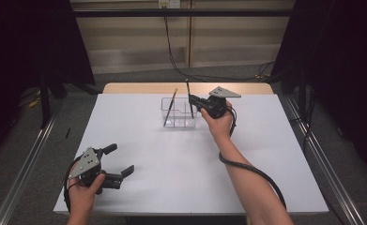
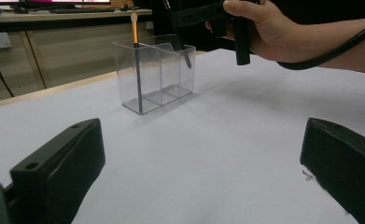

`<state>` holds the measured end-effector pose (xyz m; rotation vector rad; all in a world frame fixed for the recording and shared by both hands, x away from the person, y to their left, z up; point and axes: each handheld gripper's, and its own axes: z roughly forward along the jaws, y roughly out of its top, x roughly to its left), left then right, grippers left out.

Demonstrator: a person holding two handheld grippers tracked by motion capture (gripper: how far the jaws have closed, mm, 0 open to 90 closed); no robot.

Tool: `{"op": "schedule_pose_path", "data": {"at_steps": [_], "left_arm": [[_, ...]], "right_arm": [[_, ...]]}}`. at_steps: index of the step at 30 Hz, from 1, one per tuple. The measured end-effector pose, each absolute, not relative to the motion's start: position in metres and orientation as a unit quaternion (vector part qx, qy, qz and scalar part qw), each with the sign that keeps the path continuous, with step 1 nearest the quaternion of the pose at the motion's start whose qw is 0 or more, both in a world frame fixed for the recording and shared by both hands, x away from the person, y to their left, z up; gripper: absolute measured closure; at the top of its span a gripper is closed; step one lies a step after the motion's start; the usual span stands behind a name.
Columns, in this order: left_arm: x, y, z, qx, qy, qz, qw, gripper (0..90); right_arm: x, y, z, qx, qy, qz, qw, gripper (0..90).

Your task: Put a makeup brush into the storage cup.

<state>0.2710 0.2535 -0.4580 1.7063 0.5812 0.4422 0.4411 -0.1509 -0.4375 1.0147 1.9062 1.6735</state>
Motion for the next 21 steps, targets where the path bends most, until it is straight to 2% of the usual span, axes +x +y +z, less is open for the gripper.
{"op": "schedule_pose_path", "data": {"at_steps": [3,10,16,21], "left_arm": [[0.271,0.254,-0.458,0.736,0.251,0.190,0.600,0.0],[0.271,0.253,-0.458,0.740,0.248,0.188,0.596,0.0],[0.271,0.251,-0.458,0.740,0.247,0.188,0.597,0.0],[0.271,0.252,-0.457,0.737,0.250,0.190,0.598,0.0]], "right_arm": [[0.439,-0.150,-0.436,0.362,0.680,0.606,0.199,67.2],[0.433,-0.147,-0.430,0.351,0.685,0.609,0.191,46.1],[0.427,-0.146,-0.428,0.348,0.690,0.608,0.181,32.4],[0.424,-0.146,-0.429,0.346,0.697,0.601,0.183,26.5]]}}
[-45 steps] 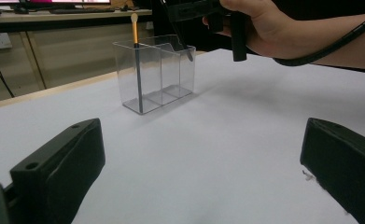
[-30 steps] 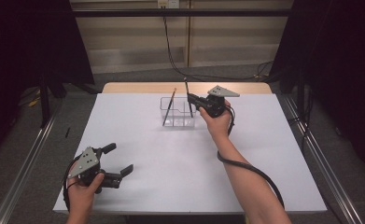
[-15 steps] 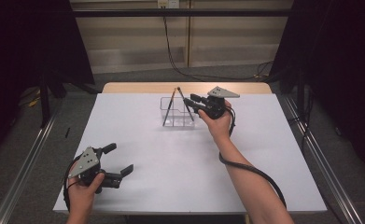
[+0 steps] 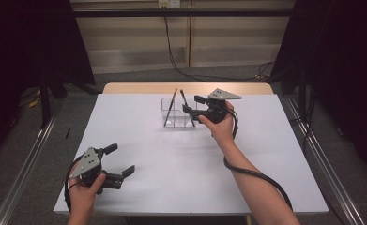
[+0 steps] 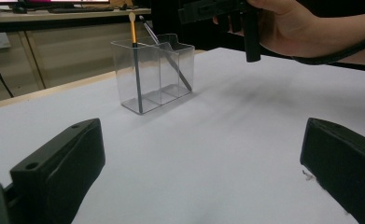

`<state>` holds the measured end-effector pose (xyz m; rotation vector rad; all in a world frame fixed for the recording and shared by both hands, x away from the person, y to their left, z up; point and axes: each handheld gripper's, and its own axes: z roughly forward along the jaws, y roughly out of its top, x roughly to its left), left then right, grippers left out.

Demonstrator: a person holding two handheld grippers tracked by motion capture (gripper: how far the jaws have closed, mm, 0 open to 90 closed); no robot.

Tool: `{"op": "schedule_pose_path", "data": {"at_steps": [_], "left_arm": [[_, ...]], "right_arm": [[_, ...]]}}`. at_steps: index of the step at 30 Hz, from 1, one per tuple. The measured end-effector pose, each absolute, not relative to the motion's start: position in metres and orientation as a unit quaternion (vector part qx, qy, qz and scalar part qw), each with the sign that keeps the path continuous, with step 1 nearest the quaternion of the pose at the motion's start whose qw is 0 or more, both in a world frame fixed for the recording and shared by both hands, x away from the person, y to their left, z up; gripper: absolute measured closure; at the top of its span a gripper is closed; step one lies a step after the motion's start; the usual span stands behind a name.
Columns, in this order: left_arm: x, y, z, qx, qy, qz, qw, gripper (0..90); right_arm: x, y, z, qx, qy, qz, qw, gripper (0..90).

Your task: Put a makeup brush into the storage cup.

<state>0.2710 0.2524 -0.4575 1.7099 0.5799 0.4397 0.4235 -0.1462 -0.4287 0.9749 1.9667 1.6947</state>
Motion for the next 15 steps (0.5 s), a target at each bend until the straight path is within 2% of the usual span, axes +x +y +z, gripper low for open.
{"op": "schedule_pose_path", "data": {"at_steps": [15], "left_arm": [[0.269,0.253,-0.457,0.737,0.248,0.191,0.599,0.0]], "right_arm": [[0.412,-0.148,-0.425,0.334,0.711,0.589,0.188,13.2]]}}
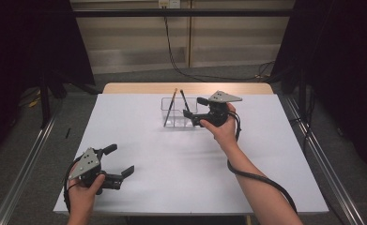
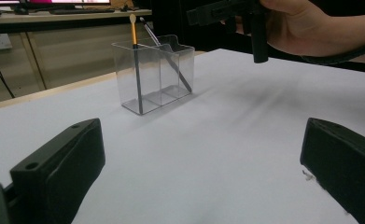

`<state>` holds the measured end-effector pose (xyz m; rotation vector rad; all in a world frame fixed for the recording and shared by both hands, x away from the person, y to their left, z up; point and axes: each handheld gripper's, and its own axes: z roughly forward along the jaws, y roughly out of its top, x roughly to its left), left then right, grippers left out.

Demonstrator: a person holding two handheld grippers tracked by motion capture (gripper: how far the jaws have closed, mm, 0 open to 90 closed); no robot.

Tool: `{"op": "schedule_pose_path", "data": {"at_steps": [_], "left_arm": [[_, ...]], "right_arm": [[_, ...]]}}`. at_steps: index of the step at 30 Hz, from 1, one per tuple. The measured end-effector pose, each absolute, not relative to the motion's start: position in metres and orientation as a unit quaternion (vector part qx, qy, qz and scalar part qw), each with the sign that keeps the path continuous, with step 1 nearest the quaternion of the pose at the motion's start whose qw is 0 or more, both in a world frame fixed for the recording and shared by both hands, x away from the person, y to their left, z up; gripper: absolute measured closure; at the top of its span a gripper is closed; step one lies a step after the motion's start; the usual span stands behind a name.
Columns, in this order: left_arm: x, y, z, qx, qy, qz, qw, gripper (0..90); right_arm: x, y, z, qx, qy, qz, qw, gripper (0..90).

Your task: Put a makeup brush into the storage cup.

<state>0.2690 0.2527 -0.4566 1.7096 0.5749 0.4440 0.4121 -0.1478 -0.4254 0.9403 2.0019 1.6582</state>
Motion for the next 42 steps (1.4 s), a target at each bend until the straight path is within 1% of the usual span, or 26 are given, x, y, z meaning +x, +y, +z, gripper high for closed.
{"op": "schedule_pose_path", "data": {"at_steps": [12,27,42], "left_arm": [[0.269,0.250,-0.457,0.741,0.245,0.189,0.596,0.0],[0.272,0.247,-0.456,0.740,0.243,0.191,0.598,0.0],[0.272,0.245,-0.457,0.743,0.241,0.189,0.595,0.0]], "right_arm": [[0.404,-0.156,-0.425,0.333,0.718,0.583,0.185,7.4],[0.391,-0.162,-0.425,0.328,0.713,0.592,0.183,5.6],[0.377,-0.171,-0.427,0.312,0.722,0.591,0.177,1.1]]}}
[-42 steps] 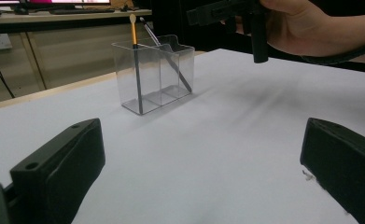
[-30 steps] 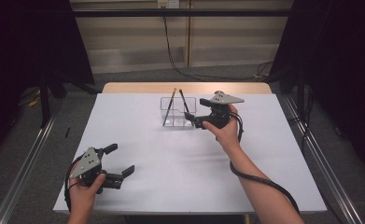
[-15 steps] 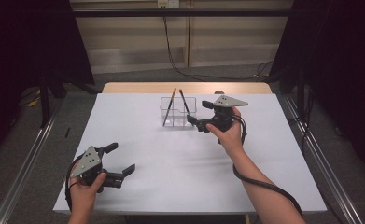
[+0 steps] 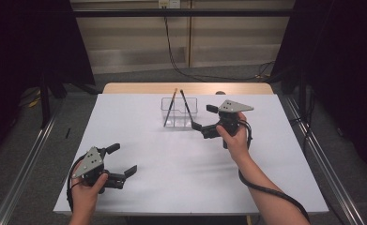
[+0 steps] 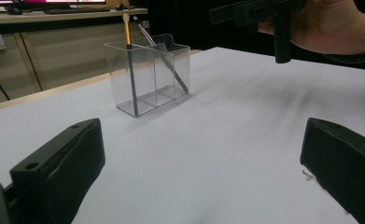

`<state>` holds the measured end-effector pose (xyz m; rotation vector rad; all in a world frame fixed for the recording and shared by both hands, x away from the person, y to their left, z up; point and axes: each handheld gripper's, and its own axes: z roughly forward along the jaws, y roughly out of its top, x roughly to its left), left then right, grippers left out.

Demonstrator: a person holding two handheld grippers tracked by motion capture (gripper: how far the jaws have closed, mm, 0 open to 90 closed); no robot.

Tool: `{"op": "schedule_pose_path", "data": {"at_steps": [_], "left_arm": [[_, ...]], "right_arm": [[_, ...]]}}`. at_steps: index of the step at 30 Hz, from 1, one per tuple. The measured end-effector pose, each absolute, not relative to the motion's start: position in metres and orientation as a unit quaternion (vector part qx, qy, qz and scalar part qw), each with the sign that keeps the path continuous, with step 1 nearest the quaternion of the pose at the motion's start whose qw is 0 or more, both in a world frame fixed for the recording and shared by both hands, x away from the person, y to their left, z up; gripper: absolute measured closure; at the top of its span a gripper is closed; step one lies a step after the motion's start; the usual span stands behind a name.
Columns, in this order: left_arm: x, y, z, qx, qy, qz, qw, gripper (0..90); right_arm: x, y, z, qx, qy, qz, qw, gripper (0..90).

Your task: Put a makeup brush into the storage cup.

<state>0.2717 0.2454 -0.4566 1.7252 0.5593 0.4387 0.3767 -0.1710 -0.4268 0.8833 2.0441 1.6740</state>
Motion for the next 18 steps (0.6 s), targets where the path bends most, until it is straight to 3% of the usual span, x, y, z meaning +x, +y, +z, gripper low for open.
{"op": "schedule_pose_path", "data": {"at_steps": [18], "left_arm": [[0.271,0.246,-0.456,0.744,0.239,0.192,0.594,0.0]], "right_arm": [[0.363,-0.183,-0.427,0.303,0.727,0.589,0.182,0.8]]}}
